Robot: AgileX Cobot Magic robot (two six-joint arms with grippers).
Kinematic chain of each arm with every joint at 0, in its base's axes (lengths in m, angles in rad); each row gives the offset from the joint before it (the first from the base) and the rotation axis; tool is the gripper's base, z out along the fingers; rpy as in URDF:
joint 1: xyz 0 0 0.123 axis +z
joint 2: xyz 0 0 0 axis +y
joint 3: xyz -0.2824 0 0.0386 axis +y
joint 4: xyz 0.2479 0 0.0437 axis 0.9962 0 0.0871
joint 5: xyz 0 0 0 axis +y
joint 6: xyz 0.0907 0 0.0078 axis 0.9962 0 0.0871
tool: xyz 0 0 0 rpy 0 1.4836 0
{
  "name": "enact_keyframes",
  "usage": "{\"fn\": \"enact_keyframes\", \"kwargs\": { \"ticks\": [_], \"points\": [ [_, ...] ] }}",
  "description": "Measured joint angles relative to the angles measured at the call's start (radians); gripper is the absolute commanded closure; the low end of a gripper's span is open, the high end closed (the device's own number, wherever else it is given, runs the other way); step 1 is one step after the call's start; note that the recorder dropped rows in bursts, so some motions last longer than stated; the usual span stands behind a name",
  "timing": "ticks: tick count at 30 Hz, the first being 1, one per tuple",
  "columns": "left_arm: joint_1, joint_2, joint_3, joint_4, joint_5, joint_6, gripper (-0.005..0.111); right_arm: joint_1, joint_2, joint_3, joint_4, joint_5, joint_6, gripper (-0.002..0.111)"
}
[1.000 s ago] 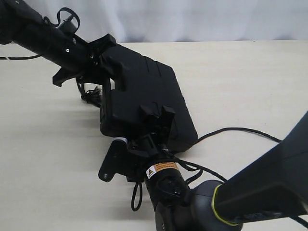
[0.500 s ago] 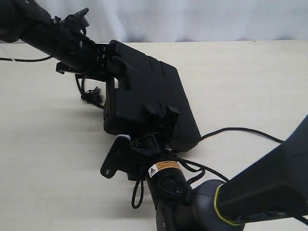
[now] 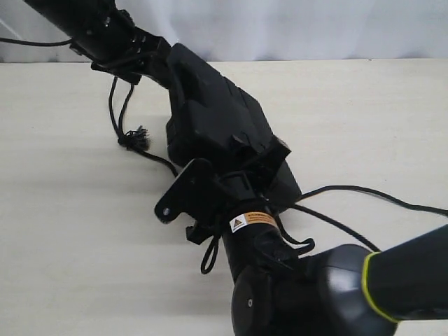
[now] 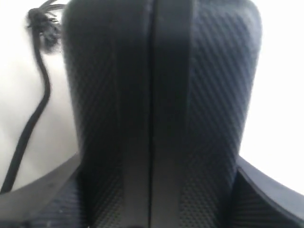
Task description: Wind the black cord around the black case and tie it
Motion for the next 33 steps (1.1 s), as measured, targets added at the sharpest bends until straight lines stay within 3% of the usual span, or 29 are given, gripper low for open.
{"fn": "enact_keyframes", "kwargs": {
  "ticks": [6, 15, 22, 30, 33],
  "points": [
    [0.0, -0.011, -0.051, 0.207, 0.05, -0.098, 0.046, 0.0, -0.101, 0.057, 0.043, 0.048, 0.088, 0.104],
    [0.033, -0.056, -0.055, 0.274, 0.024, -0.117, 0.046, 0.009, -0.273, 0.215, 0.085, 0.155, 0.227, 0.104],
    [0.081, -0.056, 0.035, 0.316, -0.019, -0.118, 0.046, 0.123, -0.324, 0.28, 0.171, 0.157, 0.232, 0.104],
    [0.087, -0.056, 0.242, 0.352, -0.226, -0.118, 0.046, 0.138, -0.308, 0.286, 0.19, 0.135, 0.231, 0.104],
    [0.087, -0.056, 0.349, 0.356, -0.399, -0.118, 0.046, 0.138, -0.308, 0.286, 0.19, 0.134, 0.233, 0.104]
  ]
}}
